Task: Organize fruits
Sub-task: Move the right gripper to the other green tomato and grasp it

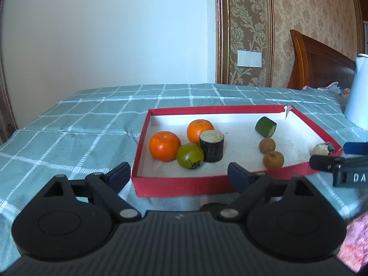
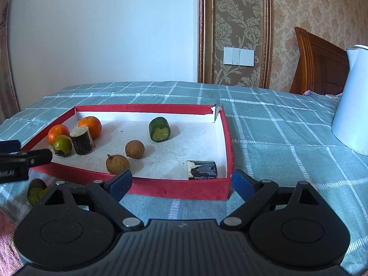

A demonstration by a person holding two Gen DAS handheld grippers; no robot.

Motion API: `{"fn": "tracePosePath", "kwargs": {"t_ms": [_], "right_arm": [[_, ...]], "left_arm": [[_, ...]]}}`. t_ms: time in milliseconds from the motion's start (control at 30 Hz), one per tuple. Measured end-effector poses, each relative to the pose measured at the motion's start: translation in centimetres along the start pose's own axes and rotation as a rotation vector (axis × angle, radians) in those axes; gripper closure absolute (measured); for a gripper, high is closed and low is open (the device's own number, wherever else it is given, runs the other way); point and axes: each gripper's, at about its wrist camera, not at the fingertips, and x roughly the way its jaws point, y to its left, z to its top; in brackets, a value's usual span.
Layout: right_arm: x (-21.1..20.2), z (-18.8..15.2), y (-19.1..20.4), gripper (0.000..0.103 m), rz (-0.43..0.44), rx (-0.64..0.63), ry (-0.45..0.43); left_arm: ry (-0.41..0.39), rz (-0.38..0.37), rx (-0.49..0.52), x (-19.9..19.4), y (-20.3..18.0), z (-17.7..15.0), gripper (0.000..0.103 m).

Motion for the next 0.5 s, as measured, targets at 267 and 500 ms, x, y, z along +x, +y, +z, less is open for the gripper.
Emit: {"fn": "tracePosePath", "kwargs": {"t_ms": [267, 500], "right_arm": [[-0.6, -0.1, 0.1, 0.009, 0.037, -0.003, -0.027], [-2.2, -0.8, 2.8, 0.009, 0.192, -0.129, -0.085]], "left_arm": [[0.044, -0.005, -0.092, -1.1, 2.7, -1.3, 0.012], [0.104, 0.006, -0.219, -0.9, 6.2, -1.8, 0.009]]}}
